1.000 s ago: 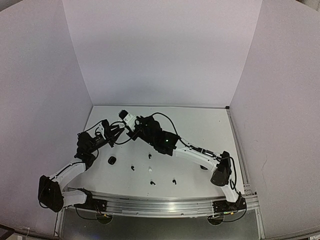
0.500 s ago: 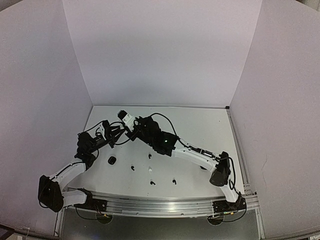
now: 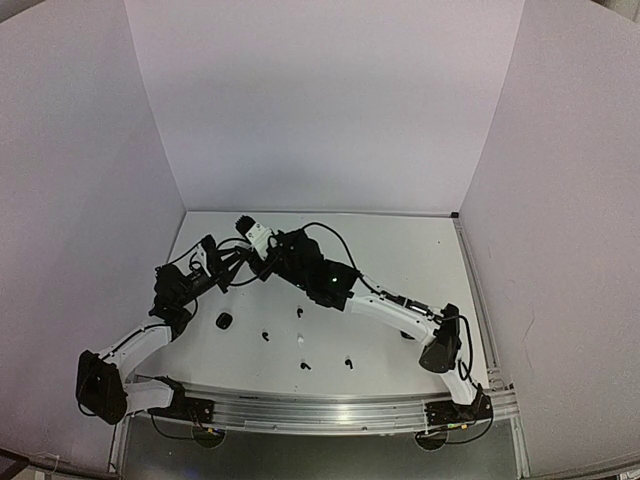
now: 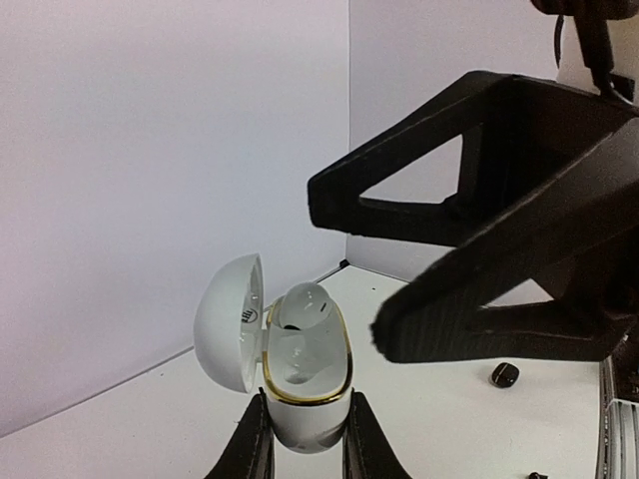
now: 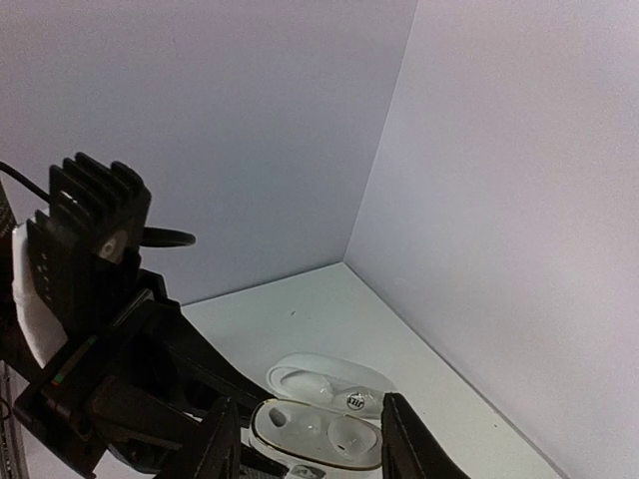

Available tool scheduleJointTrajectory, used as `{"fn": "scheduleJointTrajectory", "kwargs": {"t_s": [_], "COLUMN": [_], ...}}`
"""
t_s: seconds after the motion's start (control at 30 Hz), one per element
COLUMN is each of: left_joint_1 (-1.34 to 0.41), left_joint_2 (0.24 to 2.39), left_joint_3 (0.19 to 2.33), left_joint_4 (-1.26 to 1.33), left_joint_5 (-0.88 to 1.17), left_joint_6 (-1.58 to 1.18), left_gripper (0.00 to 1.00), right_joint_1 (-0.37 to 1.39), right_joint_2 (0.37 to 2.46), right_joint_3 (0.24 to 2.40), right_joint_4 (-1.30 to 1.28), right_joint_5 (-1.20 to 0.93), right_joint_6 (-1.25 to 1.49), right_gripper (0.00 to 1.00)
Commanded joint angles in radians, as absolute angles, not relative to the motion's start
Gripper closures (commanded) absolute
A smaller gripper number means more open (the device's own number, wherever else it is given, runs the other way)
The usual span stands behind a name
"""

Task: Insert the wireless bluetooth earbuds into the charging case
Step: Insert the right earbud into the right side groove of the charging case, then pick up the left earbud from the center of the board.

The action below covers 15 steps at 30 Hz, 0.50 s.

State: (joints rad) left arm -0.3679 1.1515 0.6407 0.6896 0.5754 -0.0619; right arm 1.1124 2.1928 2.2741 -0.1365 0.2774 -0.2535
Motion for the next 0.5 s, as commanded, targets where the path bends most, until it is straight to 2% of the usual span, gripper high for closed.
{"fn": "scheduleJointTrajectory", "kwargs": {"t_s": [0.0, 0.27, 0.47], "left_joint_1": [-0.373, -0.373, -0.373], "left_joint_2": [1.153, 1.150, 1.121], "left_joint_3": [0.652, 0.627, 0.592], "left_joint_4": [0.712, 0.746, 0.739], "left_joint_5": [0.522, 0.480, 0.367], "left_joint_6": [-0.083, -0.097, -0.109], "left_gripper": [1.00, 1.00, 1.00], "right_joint_1": [1.122, 1.121, 1.096], "right_joint_2": [2.107, 2.008, 1.996], "right_joint_3": [2.322, 2.247, 2.269], "right_joint_4": [-0.134, -0.158, -0.617], "right_joint_5": [0.215, 0.288, 0.554], "right_joint_6": [-0.152, 0.030, 0.279], "right_gripper": [0.55, 0.44, 0.34]}}
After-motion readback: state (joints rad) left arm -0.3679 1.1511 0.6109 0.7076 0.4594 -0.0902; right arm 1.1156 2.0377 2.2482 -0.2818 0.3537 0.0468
